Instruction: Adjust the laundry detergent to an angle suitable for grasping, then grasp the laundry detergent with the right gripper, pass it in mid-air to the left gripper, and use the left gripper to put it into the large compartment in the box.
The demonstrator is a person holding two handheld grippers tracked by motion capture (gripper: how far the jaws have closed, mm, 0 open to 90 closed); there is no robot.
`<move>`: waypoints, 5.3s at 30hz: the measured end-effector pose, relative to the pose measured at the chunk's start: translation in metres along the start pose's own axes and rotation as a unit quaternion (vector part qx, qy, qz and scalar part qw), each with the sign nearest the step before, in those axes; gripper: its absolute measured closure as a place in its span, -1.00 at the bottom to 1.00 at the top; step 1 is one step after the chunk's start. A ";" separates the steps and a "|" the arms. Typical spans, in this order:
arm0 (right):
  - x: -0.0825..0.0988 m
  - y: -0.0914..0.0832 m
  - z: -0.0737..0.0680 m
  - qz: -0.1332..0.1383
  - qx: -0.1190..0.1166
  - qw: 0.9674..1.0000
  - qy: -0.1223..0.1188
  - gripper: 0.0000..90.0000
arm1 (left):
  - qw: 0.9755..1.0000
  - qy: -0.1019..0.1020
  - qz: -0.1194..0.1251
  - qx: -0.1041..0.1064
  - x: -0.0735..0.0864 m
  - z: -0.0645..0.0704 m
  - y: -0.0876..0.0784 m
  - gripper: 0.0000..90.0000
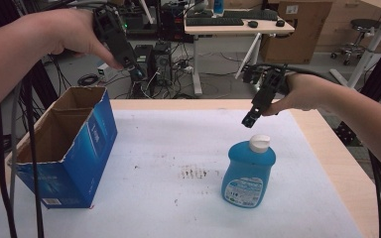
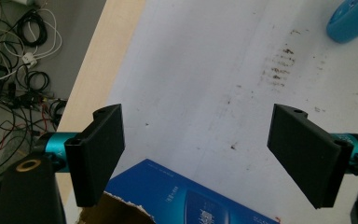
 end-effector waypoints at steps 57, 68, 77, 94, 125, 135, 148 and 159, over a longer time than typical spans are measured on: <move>0.052 -0.047 -0.015 0.104 0.029 0.993 0.039 -0.76 | 1.000 0.015 0.003 -0.004 0.001 0.011 -0.007 -0.58; 0.081 -0.063 -0.038 0.163 0.022 0.985 0.047 -0.76 | 1.000 0.025 0.000 -0.001 0.001 0.014 -0.006 -0.58; 0.095 -0.071 -0.059 0.197 0.017 0.980 0.029 -0.76 | 1.000 0.024 0.001 0.001 0.003 0.013 -0.006 -0.58; 0.102 -0.057 -0.097 0.239 -0.011 0.970 -0.038 -0.76 | 1.000 0.025 -0.006 0.005 0.004 0.009 -0.003 -0.58; 0.072 0.006 -0.119 0.221 -0.036 0.973 -0.054 -0.76 | 0.999 0.032 -0.003 0.008 0.001 0.014 -0.001 -0.58; 0.065 0.019 -0.120 0.224 -0.042 0.972 -0.059 -0.64 | 0.999 0.032 -0.005 0.008 0.002 0.013 -0.001 -0.58; 0.066 0.023 -0.119 0.230 -0.040 0.970 -0.070 -0.47 | 0.999 0.034 -0.005 0.011 0.002 0.014 -0.001 -0.58; 0.065 0.024 -0.119 0.233 -0.040 0.969 -0.074 -0.40 | 0.999 0.034 -0.006 0.013 0.001 0.015 -0.001 -0.58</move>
Point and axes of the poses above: each handheld gripper's, and its own axes: y roughly forward along the jaws, x roughly out of its underside, z roughly to its right, the point moved 2 cm from there along y, roughly forward along the jaws, and after that the axes turned 15 degrees about -y, right-handed, at the moved point
